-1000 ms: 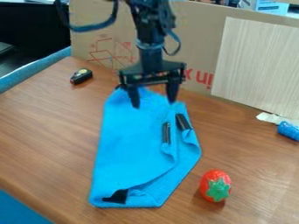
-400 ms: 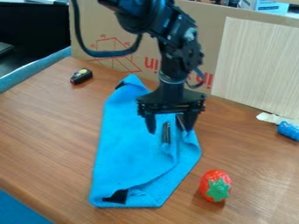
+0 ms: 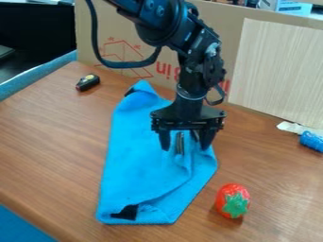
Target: Unfold the cloth from right to left
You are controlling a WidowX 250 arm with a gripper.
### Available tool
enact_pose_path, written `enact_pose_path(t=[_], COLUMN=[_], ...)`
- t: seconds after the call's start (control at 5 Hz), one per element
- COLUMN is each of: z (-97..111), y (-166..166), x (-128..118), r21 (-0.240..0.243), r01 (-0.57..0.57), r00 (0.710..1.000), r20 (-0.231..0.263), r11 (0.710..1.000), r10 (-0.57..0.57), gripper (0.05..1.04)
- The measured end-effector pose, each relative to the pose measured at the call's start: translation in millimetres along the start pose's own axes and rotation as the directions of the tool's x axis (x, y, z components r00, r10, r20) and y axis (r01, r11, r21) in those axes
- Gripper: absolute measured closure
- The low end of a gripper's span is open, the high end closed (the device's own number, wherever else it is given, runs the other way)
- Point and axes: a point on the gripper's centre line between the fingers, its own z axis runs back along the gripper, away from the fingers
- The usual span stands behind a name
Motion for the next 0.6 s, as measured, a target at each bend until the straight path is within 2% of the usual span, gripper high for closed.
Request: enact_pose_path(t=[0.2, 0.4, 0.6], z=[-0.5, -7.5, -6.2], y=[1.5, 2.6, 4.0], x=[0.9, -3.6, -1.4], r21=[0.012, 0.037, 0.031], r01=[0.013, 0.034, 0.004], r00=[1.0, 0.999, 0.999], r20=[0.003, -0.031, -0.048], r11=[1.0, 0.999, 1.0], r10=[-0.013, -0.033, -0.003], gripper=[0.084, 0.109, 0.42])
